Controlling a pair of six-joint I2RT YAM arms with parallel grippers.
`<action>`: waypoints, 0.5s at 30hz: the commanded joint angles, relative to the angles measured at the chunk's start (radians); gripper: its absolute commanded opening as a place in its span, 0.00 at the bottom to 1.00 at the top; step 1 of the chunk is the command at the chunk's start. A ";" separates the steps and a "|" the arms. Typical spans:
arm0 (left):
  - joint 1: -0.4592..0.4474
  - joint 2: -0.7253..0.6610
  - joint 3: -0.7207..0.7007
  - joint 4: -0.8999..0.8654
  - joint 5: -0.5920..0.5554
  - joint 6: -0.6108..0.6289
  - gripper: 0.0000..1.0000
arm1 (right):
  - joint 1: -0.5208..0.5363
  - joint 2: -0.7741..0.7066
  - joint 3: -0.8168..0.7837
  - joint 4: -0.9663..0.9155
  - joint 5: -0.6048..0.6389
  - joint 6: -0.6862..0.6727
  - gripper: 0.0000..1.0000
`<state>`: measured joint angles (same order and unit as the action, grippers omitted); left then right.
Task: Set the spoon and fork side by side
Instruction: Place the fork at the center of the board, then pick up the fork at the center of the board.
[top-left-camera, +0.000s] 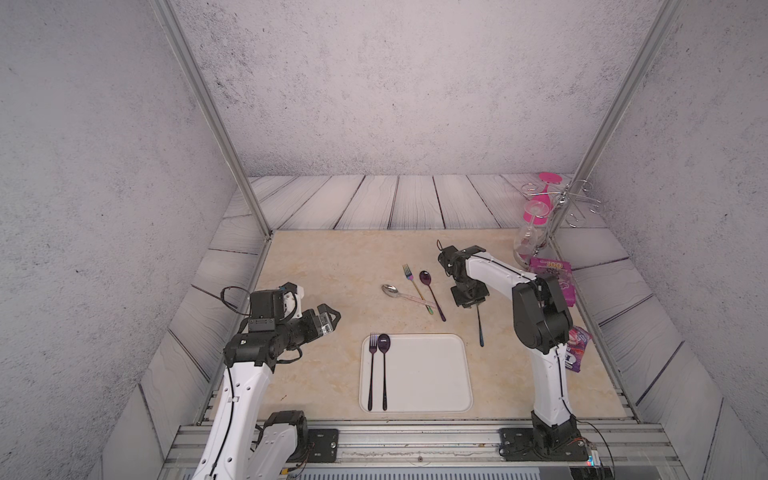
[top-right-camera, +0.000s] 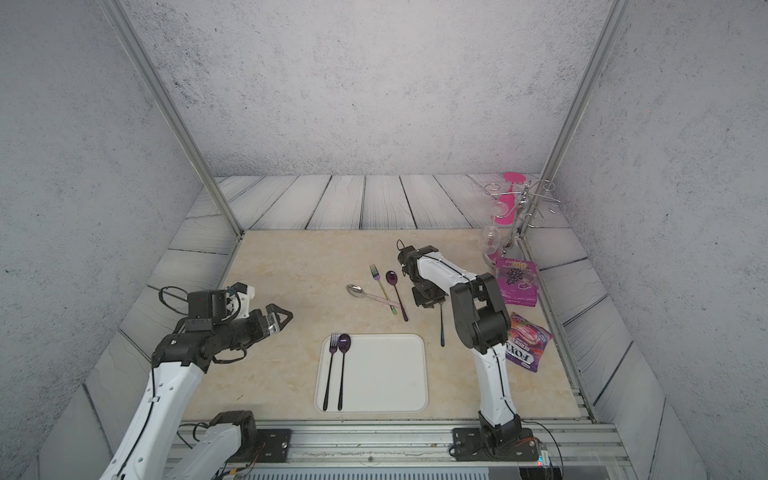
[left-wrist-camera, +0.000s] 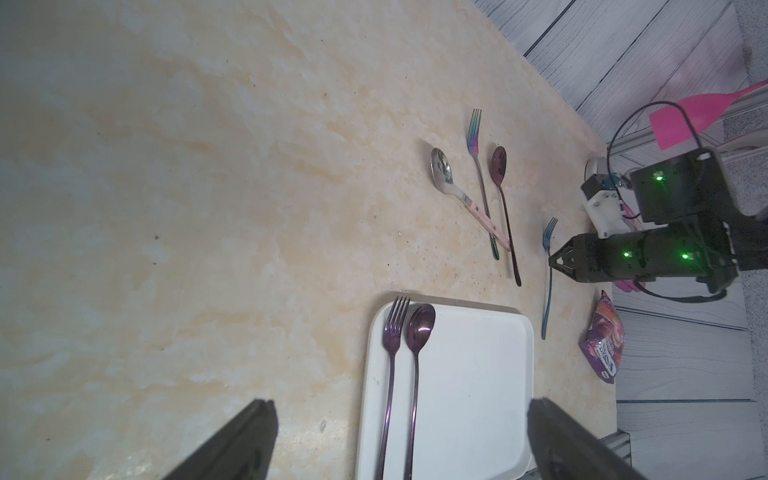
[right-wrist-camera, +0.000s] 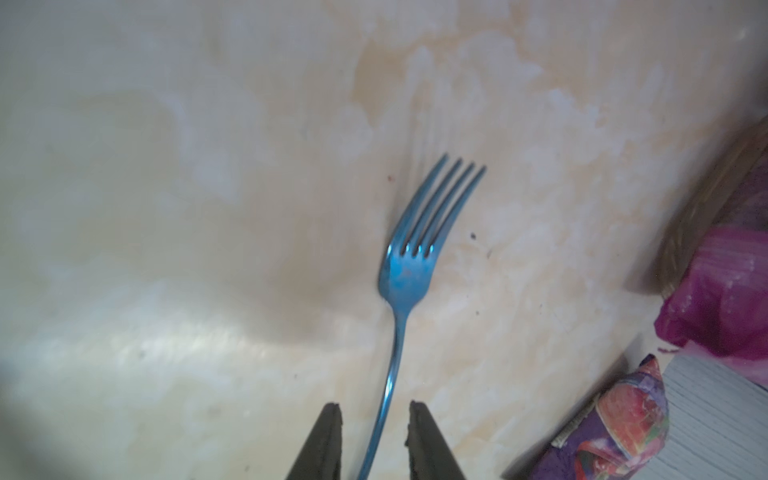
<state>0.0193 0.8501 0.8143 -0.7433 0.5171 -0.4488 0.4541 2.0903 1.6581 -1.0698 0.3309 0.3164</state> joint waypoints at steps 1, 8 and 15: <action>-0.008 -0.007 -0.007 0.012 -0.002 0.012 0.99 | -0.022 -0.147 -0.068 0.029 -0.142 -0.012 0.36; -0.010 -0.002 -0.007 0.013 0.001 0.012 0.99 | -0.144 -0.229 -0.264 0.185 -0.412 -0.036 0.42; -0.011 0.003 -0.007 0.012 -0.001 0.010 0.99 | -0.187 -0.157 -0.290 0.259 -0.444 -0.048 0.41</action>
<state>0.0147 0.8520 0.8143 -0.7433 0.5171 -0.4488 0.2638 1.9175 1.3655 -0.8505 -0.0734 0.2783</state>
